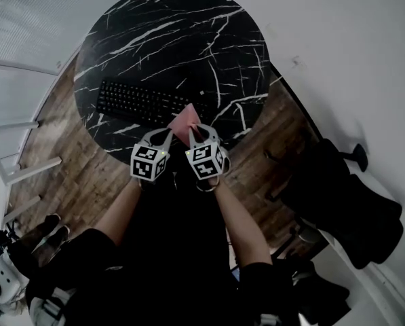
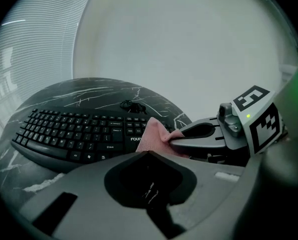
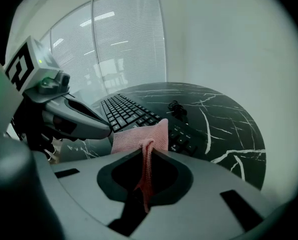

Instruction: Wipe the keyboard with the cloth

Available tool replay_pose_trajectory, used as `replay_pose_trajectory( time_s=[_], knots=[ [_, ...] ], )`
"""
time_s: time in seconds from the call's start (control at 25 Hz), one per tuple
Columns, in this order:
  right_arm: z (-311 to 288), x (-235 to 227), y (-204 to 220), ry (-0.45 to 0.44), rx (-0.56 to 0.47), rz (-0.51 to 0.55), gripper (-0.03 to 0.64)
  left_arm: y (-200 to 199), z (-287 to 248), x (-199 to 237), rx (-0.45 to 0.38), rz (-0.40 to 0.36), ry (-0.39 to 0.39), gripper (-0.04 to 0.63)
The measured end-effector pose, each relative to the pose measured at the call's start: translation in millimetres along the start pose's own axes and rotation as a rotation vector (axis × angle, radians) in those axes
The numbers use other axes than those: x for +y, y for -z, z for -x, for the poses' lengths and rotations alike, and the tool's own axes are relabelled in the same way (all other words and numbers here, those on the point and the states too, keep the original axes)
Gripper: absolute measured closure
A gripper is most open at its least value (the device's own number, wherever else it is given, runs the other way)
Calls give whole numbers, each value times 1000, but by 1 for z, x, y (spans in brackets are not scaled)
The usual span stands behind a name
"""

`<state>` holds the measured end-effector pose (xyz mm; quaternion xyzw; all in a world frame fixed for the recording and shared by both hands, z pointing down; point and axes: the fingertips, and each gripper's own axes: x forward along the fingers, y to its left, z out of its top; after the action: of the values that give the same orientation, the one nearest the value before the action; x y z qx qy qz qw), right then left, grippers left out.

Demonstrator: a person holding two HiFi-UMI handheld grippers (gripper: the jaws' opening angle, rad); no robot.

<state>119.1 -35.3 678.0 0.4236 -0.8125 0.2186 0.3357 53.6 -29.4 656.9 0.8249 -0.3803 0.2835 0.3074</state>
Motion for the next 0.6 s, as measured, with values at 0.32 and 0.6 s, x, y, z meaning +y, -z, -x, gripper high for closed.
replay_pose_trajectory(
  time_s=[0.32, 0.6],
  knots=[
    [22, -23, 23, 0, -16, -18, 601, 6, 4, -30, -13, -3, -44, 595],
    [44, -8, 1, -57, -148, -85, 601, 7, 36, -31, -41, -7, -113, 595]
  ],
)
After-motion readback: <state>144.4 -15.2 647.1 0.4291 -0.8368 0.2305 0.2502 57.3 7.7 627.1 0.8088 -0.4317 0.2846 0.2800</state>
